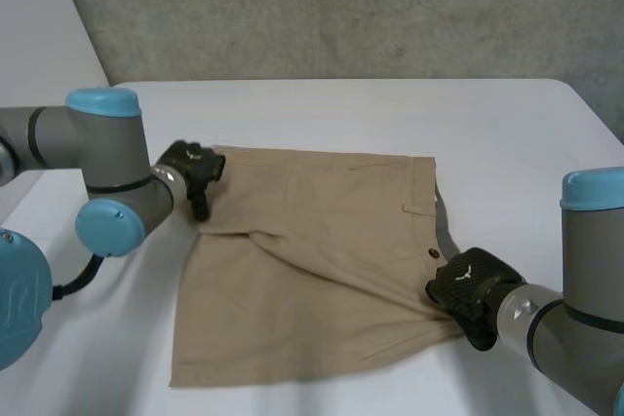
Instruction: Fold the shorts.
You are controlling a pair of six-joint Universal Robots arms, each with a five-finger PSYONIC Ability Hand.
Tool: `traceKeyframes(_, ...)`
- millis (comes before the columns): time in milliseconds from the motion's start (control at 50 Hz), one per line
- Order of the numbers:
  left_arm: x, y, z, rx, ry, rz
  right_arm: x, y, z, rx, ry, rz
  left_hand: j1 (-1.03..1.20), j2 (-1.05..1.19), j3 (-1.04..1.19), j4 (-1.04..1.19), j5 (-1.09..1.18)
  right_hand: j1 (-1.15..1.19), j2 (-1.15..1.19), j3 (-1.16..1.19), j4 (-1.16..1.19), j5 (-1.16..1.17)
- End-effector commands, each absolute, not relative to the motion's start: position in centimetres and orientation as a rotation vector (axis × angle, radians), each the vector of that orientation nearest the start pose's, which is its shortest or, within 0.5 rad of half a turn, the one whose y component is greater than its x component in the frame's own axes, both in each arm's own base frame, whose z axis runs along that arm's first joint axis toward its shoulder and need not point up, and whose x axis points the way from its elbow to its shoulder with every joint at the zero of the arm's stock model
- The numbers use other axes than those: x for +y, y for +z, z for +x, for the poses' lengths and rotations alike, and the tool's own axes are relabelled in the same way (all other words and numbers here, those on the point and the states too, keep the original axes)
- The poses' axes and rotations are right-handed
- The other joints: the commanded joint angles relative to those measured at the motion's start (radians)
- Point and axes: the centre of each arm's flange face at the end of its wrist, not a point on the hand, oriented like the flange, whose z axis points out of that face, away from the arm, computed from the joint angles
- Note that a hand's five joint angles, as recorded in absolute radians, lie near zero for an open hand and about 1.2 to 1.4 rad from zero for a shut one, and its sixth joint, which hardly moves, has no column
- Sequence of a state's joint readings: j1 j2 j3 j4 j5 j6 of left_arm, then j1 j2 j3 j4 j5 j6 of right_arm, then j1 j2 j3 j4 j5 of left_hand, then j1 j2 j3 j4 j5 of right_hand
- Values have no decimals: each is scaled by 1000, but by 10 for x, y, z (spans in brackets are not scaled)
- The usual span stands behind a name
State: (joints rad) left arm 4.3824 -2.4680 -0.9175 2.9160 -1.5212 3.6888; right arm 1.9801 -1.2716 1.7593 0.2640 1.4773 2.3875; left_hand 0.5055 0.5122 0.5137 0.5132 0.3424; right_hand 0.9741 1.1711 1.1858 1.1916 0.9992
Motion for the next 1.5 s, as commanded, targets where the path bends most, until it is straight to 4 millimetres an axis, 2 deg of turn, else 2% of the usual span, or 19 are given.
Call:
traceKeyframes(20, -354, 132, -262, 2409, -1497, 1176, -192, 160, 235, 2411, -1280, -1659, 210, 203, 202, 202, 198, 422, 225, 210, 205, 223)
traceKeyframes(100, -354, 139, -259, 2402, -1510, 1159, -190, 160, 236, 2409, -1275, -1662, 409, 403, 401, 402, 398, 422, 225, 210, 205, 223)
traceKeyframes(240, -356, 146, -253, 2367, -1518, 1075, -190, 159, 235, 2415, -1273, -1661, 580, 573, 572, 572, 568, 422, 225, 210, 205, 223)
traceKeyframes(380, -350, 155, -248, 2320, -1566, 1021, -191, 160, 235, 2415, -1278, -1659, 615, 608, 607, 608, 604, 422, 225, 210, 205, 223)
traceKeyframes(620, -306, 150, -237, 2372, -1487, 1058, -190, 160, 235, 2417, -1271, -1661, 600, 594, 592, 593, 589, 422, 225, 210, 205, 223)
traceKeyframes(800, -305, 149, -234, 2339, -1526, 1038, -188, 158, 234, 2419, -1260, -1664, 598, 591, 589, 590, 586, 422, 225, 210, 205, 223)
traceKeyframes(920, -304, 143, -231, 2347, -1500, 1038, -188, 158, 234, 2421, -1257, -1663, 504, 497, 496, 496, 492, 422, 225, 210, 205, 223)
traceKeyframes(1000, -303, 147, -233, 2337, -1520, 1042, -188, 158, 234, 2415, -1259, -1663, 269, 263, 261, 262, 258, 422, 225, 210, 205, 223)
traceKeyframes(1020, -303, 153, -233, 2324, -1540, 1034, -188, 159, 234, 2413, -1263, -1660, 147, 140, 138, 139, 135, 422, 225, 210, 205, 223)
traceKeyframes(1060, -303, 167, -233, 2295, -1590, 1019, -188, 160, 235, 2409, -1270, -1661, 37, 31, 29, 30, 26, 422, 225, 210, 205, 223)
traceKeyframes(1100, -299, 192, -234, 2248, -1679, 991, -191, 162, 236, 2406, -1288, -1654, -121, -127, -129, -128, -132, 422, 225, 210, 205, 223)
traceKeyframes(1160, -293, 211, -236, 2203, -1750, 976, -192, 164, 238, 2400, -1309, -1636, -160, -167, -168, -167, -171, 422, 225, 210, 205, 223)
traceKeyframes(1180, -288, 221, -236, 2191, -1788, 959, -195, 167, 240, 2402, -1330, -1600, -189, -196, -197, -197, -200, 422, 225, 210, 205, 223)
traceKeyframes(1240, -273, 232, -236, 2203, -1835, 935, -200, 173, 241, 2412, -1359, -1528, -233, -240, -241, -241, -245, 422, 225, 210, 205, 223)
traceKeyframes(1280, -255, 238, -236, 2232, -1869, 915, -205, 177, 243, 2420, -1384, -1455, -236, -243, -244, -244, -248, 422, 225, 210, 205, 223)
traceKeyframes(1380, -217, 235, -231, 2307, -1858, 922, -212, 185, 246, 2426, -1422, -1320, -219, -225, -227, -226, -230, 422, 225, 210, 205, 223)
traceKeyframes(1400, -200, 232, -229, 2328, -1842, 948, -214, 186, 247, 2428, -1428, -1267, -207, -214, -215, -215, -218, 422, 225, 210, 205, 223)
traceKeyframes(1500, -158, 219, -224, 2389, -1781, 1031, -219, 189, 253, 2380, -1441, -1110, -207, -214, -215, -215, -218, 422, 225, 210, 205, 223)
